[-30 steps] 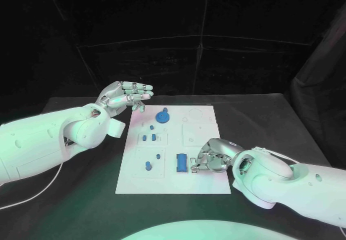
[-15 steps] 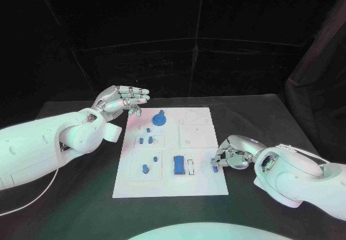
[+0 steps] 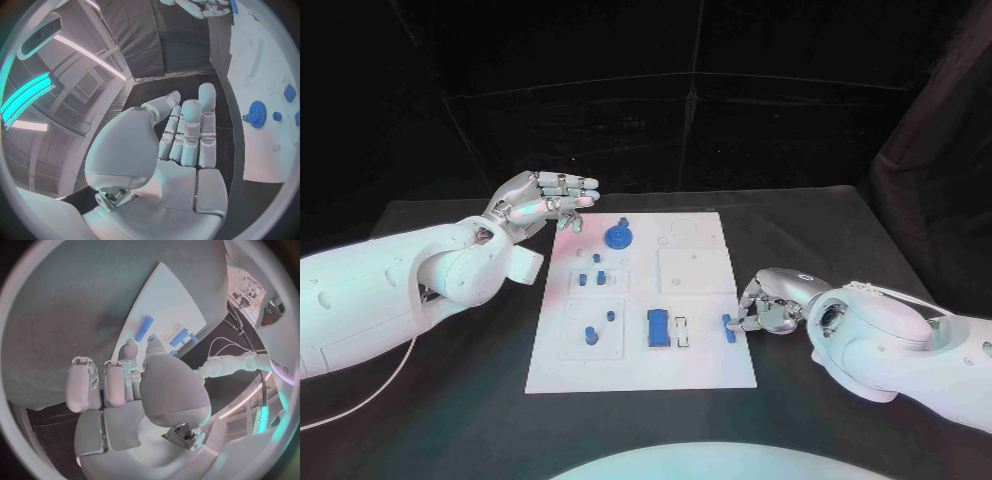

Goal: Assemble the parts on the task board

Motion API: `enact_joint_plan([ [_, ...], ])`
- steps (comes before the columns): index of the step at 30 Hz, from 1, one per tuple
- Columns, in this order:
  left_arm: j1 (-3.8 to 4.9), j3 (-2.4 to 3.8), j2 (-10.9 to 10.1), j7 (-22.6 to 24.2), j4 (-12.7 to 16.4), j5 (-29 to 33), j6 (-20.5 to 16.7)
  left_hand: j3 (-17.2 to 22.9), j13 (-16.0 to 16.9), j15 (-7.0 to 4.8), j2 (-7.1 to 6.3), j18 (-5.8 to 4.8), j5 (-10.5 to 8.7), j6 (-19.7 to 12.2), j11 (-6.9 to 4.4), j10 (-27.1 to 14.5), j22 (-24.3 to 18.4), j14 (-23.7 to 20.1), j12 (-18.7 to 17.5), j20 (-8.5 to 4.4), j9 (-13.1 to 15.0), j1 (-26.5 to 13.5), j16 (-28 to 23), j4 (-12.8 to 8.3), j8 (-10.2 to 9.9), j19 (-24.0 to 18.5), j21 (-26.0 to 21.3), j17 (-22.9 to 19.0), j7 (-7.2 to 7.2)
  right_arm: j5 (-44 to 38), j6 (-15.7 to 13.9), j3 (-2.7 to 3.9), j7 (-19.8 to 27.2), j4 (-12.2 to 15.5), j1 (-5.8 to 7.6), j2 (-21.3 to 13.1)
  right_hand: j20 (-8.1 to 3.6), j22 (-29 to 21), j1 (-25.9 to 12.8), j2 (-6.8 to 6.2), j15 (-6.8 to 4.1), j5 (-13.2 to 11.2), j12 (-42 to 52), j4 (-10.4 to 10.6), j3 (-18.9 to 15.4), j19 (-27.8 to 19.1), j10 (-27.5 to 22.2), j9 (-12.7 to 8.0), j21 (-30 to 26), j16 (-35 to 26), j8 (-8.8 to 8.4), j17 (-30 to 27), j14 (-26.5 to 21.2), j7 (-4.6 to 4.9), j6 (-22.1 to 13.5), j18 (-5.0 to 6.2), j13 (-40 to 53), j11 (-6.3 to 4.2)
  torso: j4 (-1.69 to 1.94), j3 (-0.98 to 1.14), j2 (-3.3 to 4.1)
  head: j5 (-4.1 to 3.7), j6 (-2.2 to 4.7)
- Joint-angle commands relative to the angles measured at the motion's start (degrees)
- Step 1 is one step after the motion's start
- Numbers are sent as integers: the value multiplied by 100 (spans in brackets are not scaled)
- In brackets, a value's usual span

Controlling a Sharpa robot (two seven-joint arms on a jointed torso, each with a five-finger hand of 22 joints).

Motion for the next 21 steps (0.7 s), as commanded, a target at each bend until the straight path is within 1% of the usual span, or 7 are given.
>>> enact_joint_plan([
  [1,8,3,-4,27,14,20,67,-19,-7,11,40,42,28,-36,-14,-38,-10,-31,21,8,0,-18,-7,-22,32,-47,-36,-7,0,-271,281,0,-83,-74,3,88,-6,272,-42,10,11,-46,-29,2,-41,19,32,9,5,-1,-40,-15,262,17,36,-34,-15,2,-4,-2,-3,-3,-4],
  [4,8,3,0,27,15,20,70,-19,-7,11,40,42,28,-36,-14,-38,-10,-31,21,8,0,-18,-7,-22,32,-47,-36,-7,0,-297,324,-1,-82,-161,-1,226,-7,262,15,4,10,-62,-48,-16,-48,10,24,18,-3,-6,-49,-19,260,17,31,-31,-23,0,4,1,-7,10,-12],
  [7,8,3,-4,25,16,20,70,-19,-7,11,40,42,28,-36,-14,-38,-10,-31,21,8,0,-18,-7,-22,32,-47,-36,-7,0,-307,351,-2,-79,-210,-5,324,-8,260,31,0,10,-67,-55,-21,-52,8,21,20,-6,-10,-52,-22,259,18,31,-31,-26,0,4,2,-4,8,-14],
  [9,8,3,-7,24,16,20,70,-19,-7,11,40,42,28,-36,-14,-38,-10,-31,21,8,0,-18,-7,-22,32,-47,-36,-7,0,-313,383,-2,-77,-233,-8,375,-8,257,42,-3,10,-70,-58,-25,-54,5,19,22,-8,-12,-53,-25,258,18,30,-30,-28,0,-2,-2,-8,16,-19],
  [15,8,2,-17,22,13,20,66,-19,-7,11,40,42,28,-36,-14,-38,-10,-31,21,8,0,-18,-7,-22,32,-47,-36,-7,0,-387,517,-4,-74,-287,-25,518,-10,254,139,-3,9,-89,-65,-65,-61,1,16,39,-13,-14,-59,-19,258,17,39,-29,-24,-2,-2,-5,-7,10,-25],
  [18,8,2,-21,21,17,20,68,-19,-7,11,40,42,28,-36,-14,-38,-10,-31,21,8,0,-18,-7,-22,32,-47,-36,-7,0,-562,670,-4,-87,-334,-36,588,-13,251,291,9,5,-76,-89,-146,-47,-3,7,55,-18,-21,-69,-23,257,18,41,-28,-31,-4,-6,-6,-9,12,-26],
  [21,8,2,-25,18,20,20,67,-19,-7,11,40,42,28,-36,-14,-38,-10,-31,21,8,0,-18,-7,-22,32,-47,-36,-7,0,-875,923,-5,-122,-391,-45,649,-14,234,452,23,4,-68,-132,-244,-30,-19,-14,68,-34,-39,-85,-40,252,21,36,-24,-53,-4,1,-7,-11,11,-31],
])
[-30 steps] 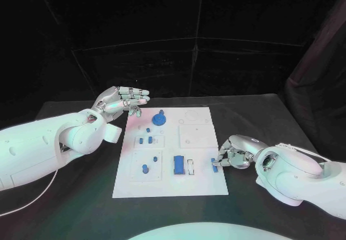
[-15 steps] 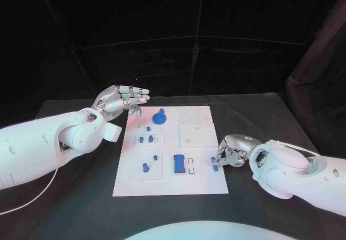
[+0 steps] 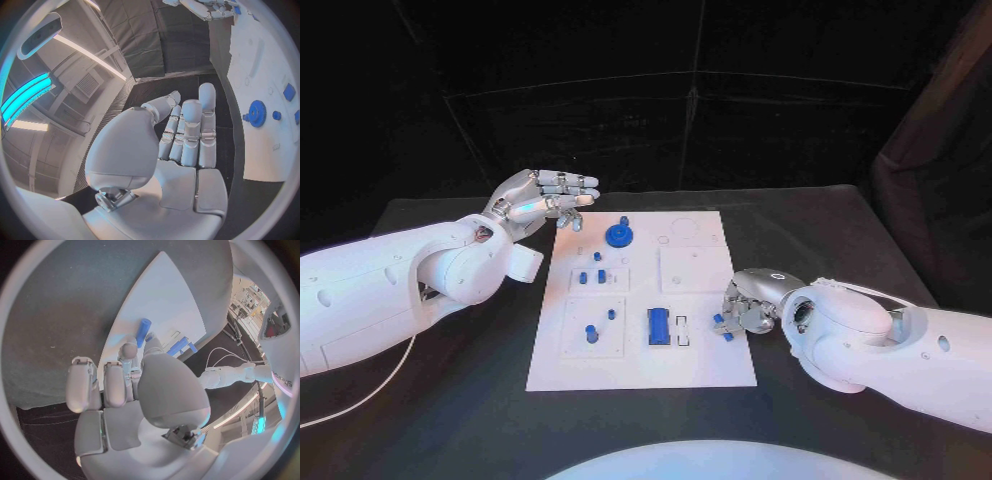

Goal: Assemble the parts on the task board

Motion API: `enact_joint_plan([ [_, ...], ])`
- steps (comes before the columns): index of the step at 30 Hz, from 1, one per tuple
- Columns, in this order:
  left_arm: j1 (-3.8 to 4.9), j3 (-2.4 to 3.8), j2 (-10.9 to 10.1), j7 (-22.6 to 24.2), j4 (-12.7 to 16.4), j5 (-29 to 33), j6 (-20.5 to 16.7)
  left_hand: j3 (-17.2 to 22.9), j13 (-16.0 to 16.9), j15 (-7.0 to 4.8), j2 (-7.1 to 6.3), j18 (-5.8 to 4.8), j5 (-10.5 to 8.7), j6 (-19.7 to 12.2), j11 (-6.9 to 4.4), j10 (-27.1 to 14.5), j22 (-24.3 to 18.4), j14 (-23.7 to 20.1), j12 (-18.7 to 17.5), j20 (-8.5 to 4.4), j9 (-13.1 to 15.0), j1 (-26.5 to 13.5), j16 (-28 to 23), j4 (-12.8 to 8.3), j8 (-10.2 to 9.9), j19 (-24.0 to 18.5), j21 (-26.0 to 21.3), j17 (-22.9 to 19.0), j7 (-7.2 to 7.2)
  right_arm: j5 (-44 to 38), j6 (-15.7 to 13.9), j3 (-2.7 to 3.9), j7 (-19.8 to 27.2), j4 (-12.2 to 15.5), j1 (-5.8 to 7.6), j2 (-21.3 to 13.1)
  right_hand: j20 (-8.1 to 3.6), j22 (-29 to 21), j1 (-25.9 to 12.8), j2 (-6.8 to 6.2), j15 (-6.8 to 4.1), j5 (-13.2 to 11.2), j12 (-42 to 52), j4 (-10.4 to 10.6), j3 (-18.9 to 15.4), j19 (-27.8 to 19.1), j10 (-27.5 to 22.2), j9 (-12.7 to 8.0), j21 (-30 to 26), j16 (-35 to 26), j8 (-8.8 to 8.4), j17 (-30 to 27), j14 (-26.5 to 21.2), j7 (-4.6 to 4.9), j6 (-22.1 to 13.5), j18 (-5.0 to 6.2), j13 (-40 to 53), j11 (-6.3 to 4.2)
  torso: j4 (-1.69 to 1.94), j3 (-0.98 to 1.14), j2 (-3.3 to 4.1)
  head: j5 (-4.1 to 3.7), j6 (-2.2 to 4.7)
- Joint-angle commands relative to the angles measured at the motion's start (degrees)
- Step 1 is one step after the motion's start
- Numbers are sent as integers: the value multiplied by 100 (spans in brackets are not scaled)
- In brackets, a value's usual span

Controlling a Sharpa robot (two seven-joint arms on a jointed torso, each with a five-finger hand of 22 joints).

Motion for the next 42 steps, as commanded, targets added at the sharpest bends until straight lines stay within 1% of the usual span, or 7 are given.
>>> enact_joint_plan([
  [1,8,4,-7,19,19,20,60,-18,-8,11,40,43,28,-36,-14,-38,-9,-31,21,8,0,-18,-7,-22,32,-47,-36,-7,0,-560,580,-24,-72,-65,-29,55,-15,227,159,21,3,-5,-50,-97,21,-26,-22,-21,-42,-47,-56,-18,249,17,-2,-22,-24,-6,3,-3,-1,-4,4],
  [7,8,4,-22,8,26,20,64,-18,-8,11,40,43,28,-36,-14,-38,-9,-31,21,8,0,-18,-7,-22,32,-47,-36,-7,0,-951,946,-25,-97,-106,-61,163,-23,198,575,117,-4,-287,-175,-348,157,-53,-69,-2,-73,-84,-92,-46,239,14,15,-15,-95,-15,3,-1,-2,0,12],
  [12,8,4,-34,5,33,20,66,-18,-8,11,40,43,28,-36,-14,-38,-9,-31,21,8,0,-18,-7,-22,32,-47,-36,-7,0,-1061,832,-25,-117,-62,-72,173,-37,228,816,274,-23,-187,-208,-461,362,-28,-70,-6,-55,-69,-125,-10,249,-9,49,-22,-111,-41,0,4,-2,9,20],
  [21,8,4,-39,6,31,20,65,-18,-8,11,40,43,28,-36,-14,-38,-9,-31,21,8,0,-18,-7,-22,32,-47,-36,-7,0,-18,-429,-22,-146,241,-74,-33,-68,296,822,441,-49,565,-249,-337,767,32,-28,-31,-7,-38,-217,53,266,-41,73,-38,-133,-75,2,3,2,5,31],
  [24,8,4,-33,6,27,20,65,-18,-8,11,40,43,28,-36,-14,-38,-9,-31,21,8,0,-18,-7,-22,32,-47,-36,-7,0,647,-891,-20,-120,392,-71,-116,-73,307,763,394,-51,831,-261,-242,973,41,-10,-34,0,-27,-249,76,271,-41,74,-41,-138,-71,8,0,0,-10,36],
  [30,8,4,-29,7,29,20,62,-22,-13,11,53,43,29,-41,-12,-59,-11,-38,50,8,0,-19,-9,-37,44,-50,-38,-39,3,1418,-1283,-18,-89,594,-69,-145,-71,320,648,166,-52,842,-277,-117,1352,48,23,-27,5,-23,-290,96,275,-43,99,-43,-140,-67,7,0,10,7,27],
  [42,9,4,-28,6,47,20,59,-22,-13,11,53,43,29,-41,-12,-59,-11,-38,50,8,0,-19,-9,-37,44,-50,-38,-39,3,1907,-1291,-18,-173,496,-68,42,-81,472,214,-152,-64,1073,-11,170,1736,161,214,19,112,115,-284,301,322,-73,241,-79,59,-89,9,-6,7,12,9],
])
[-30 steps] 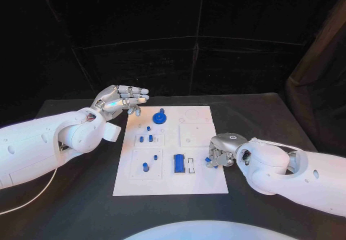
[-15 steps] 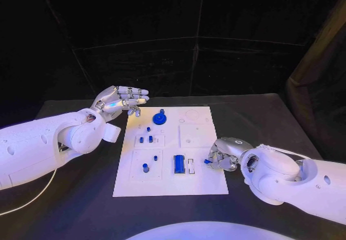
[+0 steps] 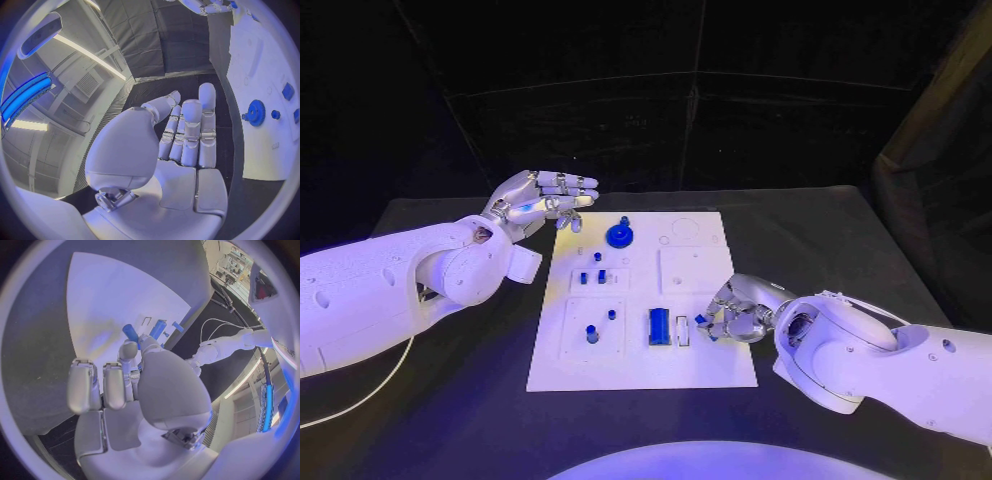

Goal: Assemble the parts on the task board

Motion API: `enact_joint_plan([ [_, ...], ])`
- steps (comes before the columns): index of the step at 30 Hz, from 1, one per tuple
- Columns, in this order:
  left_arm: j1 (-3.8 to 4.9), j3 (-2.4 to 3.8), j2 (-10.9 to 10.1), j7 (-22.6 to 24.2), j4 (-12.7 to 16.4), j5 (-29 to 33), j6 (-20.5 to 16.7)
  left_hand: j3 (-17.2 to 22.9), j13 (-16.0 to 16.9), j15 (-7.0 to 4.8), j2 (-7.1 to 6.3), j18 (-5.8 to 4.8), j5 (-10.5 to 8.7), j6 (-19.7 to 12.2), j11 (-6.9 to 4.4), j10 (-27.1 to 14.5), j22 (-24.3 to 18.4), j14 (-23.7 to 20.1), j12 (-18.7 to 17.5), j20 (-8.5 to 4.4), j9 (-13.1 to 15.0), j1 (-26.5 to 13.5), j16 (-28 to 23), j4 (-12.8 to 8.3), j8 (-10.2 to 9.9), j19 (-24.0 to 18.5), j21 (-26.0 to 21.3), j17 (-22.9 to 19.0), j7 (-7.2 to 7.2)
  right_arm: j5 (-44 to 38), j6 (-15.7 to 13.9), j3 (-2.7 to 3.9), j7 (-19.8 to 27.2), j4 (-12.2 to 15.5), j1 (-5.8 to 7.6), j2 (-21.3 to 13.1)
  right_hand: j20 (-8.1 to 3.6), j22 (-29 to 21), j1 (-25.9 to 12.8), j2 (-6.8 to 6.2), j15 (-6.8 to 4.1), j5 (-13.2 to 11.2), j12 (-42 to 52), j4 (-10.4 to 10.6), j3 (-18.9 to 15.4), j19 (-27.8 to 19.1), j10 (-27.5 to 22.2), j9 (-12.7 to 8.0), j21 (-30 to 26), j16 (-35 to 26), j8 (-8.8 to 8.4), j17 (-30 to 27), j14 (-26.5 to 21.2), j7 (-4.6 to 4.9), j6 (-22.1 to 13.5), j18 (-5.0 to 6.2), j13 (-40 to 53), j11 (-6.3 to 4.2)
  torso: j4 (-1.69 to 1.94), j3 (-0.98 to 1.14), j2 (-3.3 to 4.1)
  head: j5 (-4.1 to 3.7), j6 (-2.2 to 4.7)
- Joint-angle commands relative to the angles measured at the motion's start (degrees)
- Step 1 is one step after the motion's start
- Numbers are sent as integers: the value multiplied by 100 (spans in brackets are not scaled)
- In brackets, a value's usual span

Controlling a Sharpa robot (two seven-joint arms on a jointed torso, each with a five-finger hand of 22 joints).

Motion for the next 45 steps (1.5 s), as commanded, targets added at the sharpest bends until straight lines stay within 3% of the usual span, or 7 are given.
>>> enact_joint_plan([
  [1,9,5,6,19,19,20,53,-6,-6,11,53,43,29,-41,9,-38,-6,-38,12,8,0,-19,-9,-21,18,-50,-38,-4,3,414,-102,2,-59,-58,8,75,5,480,-168,-30,-45,176,106,75,33,56,78,93,28,47,9,63,304,-16,80,-80,77,-2,5,-1,1,6,-1],
  [8,11,5,10,16,31,20,50,-6,-6,11,53,43,29,-41,9,-38,-6,-38,12,8,0,-19,-9,-21,18,-50,-38,-4,3,519,47,1,-149,-292,9,356,-11,524,-474,-76,-62,465,301,170,38,87,190,124,59,111,26,154,318,-43,172,-90,235,-22,2,3,3,20,-4],
  [26,13,5,13,7,35,20,50,-6,-6,11,53,43,29,-41,9,-38,-6,-38,12,8,0,-19,-9,-21,18,-50,-38,-4,3,538,277,1,-162,-544,10,731,-17,537,-565,-85,-68,458,352,174,28,95,218,135,68,126,30,177,321,-48,200,-93,283,-26,-4,6,0,25,-27],
  [33,14,5,11,5,34,20,49,-6,-6,11,53,43,29,-41,9,-38,-6,-38,12,8,0,-19,-9,-21,18,-50,-38,-4,3,416,398,1,-176,-565,10,758,-13,534,-964,-141,-54,386,371,199,-131,88,239,148,63,124,16,177,316,-32,230,-92,329,-9,-7,6,-5,35,-29],
  [35,14,5,10,5,34,20,49,-6,-6,11,53,43,29,-41,9,-38,-6,-38,12,8,0,-19,-9,-21,18,-50,-38,-4,3,375,395,1,-180,-566,10,757,-4,535,-1255,-186,-42,180,367,197,-312,87,246,152,63,119,11,172,313,-23,246,-93,339,3,-9,6,-4,31,-29],
  [40,14,5,5,3,35,20,47,-6,-6,11,53,43,29,-41,9,-38,-6,-38,12,8,0,-19,-9,-21,18,-50,-38,-4,3,247,349,1,-183,-551,10,747,5,507,-1615,-158,-44,-848,323,178,-708,61,225,173,37,86,-18,138,302,-32,243,-83,362,6,-6,9,0,33,-35],
  [45,14,5,-2,3,35,20,43,-6,-6,11,53,43,29,-41,9,-38,-6,-38,12,8,0,-19,-9,-21,18,-50,-38,-4,3,171,284,1,-174,-515,9,721,8,497,-1709,-147,-39,-1051,294,192,-873,52,211,187,27,74,-28,126,300,-26,239,-80,366,7,-6,10,-1,39,-43],
])
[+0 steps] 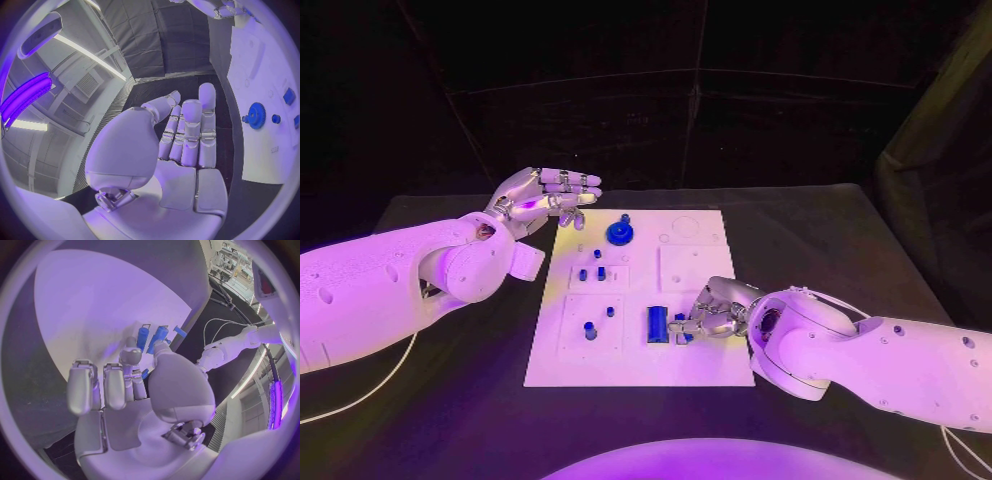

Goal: Assemble the parts on the task board

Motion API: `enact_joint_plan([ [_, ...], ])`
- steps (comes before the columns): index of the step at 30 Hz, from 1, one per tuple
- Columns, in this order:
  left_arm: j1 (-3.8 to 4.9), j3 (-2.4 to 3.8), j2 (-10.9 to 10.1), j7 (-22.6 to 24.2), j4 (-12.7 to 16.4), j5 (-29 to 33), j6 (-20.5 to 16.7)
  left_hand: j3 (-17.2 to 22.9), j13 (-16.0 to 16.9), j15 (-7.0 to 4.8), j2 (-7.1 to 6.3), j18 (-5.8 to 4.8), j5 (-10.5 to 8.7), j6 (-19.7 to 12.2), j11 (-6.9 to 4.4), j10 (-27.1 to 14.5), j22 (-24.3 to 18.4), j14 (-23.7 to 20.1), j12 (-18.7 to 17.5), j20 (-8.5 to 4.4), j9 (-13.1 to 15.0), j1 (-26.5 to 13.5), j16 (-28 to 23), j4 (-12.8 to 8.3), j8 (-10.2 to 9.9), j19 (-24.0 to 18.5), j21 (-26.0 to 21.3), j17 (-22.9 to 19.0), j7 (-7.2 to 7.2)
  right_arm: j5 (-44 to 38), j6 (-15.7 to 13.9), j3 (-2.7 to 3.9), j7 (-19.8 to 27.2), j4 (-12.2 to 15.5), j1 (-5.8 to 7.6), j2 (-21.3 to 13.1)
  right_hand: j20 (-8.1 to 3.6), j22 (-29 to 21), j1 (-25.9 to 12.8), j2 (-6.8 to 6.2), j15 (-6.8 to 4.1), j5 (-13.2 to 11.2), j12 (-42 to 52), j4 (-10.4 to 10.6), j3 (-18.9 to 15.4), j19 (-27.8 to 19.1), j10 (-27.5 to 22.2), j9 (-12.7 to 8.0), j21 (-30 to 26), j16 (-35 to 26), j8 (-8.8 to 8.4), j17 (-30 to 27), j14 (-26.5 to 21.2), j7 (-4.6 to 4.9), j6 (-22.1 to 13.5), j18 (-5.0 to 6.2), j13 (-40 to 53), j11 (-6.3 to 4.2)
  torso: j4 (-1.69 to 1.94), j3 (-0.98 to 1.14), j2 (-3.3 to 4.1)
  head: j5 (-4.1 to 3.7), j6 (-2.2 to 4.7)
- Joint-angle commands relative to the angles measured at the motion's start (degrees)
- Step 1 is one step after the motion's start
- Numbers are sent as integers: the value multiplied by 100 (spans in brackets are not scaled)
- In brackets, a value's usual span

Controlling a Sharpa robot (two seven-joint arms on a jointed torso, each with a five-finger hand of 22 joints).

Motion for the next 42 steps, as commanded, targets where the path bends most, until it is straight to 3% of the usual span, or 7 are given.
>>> enact_joint_plan([
  [1,10,5,-3,17,12,20,43,-6,-7,11,53,43,29,-41,8,-38,-7,-38,12,8,0,-19,-9,-21,19,-50,-38,-5,3,-182,-30,1,9,47,5,-19,25,499,-74,6,-19,-32,-19,-2,-39,0,-14,9,-13,-17,-25,-3,321,31,8,-81,11,29,2,2,1,6,-6],
  [16,9,4,-11,13,5,20,41,-7,-10,10,55,43,29,-48,10,-51,-7,-43,29,7,0,-14,-11,-37,24,-51,-38,-26,6,-121,126,1,82,289,3,-154,11,564,31,363,-36,584,119,-3,-192,45,54,51,29,74,-27,136,351,4,63,-96,163,5,-1,-3,-1,3,-13],
  [27,9,4,-12,13,5,20,39,-7,-10,10,55,43,29,-48,10,-51,-7,-43,29,7,0,-14,-11,-37,24,-51,-38,-26,6,-173,184,1,87,245,3,-208,3,566,366,417,-44,676,81,-172,-195,43,48,57,26,72,-51,139,348,0,59,-95,171,-2,2,-8,-6,-18,-2],
  [32,9,4,-9,26,-5,20,37,-7,-10,10,55,43,29,-48,10,-51,-7,-43,29,7,0,-14,-11,-37,24,-51,-38,-26,6,-35,-109,2,489,249,6,-398,15,481,591,345,-22,686,-202,-286,-259,-27,-57,34,-41,-29,-130,7,316,48,-47,-74,17,32,8,-1,-12,-22,38],
  [37,8,3,6,70,-50,117,-5,-24,-14,17,59,40,26,-51,14,-63,-10,-56,47,12,0,-46,-24,-25,31,-55,-43,-64,10,1126,-416,7,1963,118,128,-690,110,-458,868,257,104,495,-1681,-373,-352,-775,-697,-73,-800,-884,-378,-1029,12,225,-445,165,-914,182,-6,-19,-47,-40,134],
  [40,6,3,35,125,-120,239,-38,-139,-17,46,43,37,25,-64,11,-83,-52,-261,98,38,0,-212,-254,70,46,-137,-121,-425,0,2528,-363,9,3201,-260,385,-705,254,-2642,1290,310,283,213,-2424,-502,-321,-2527,-1385,-181,-2801,-3245,-476,-3420,-996,409,-776,637,-1453,380,-38,-30,-112,-50,189],
  [42,4,3,74,167,-185,373,-54,-302,-14,71,19,36,19,-76,8,-90,-171,-607,169,71,1,-340,-545,154,67,-380,-345,-648,-12,3351,-277,10,3841,-529,511,-664,432,-3162,1583,367,495,40,-3019,-583,-290,-2949,-1853,-279,-3559,-4181,-522,-3940,-1502,590,-962,622,-2013,582,-66,-40,-157,-46,238],
])
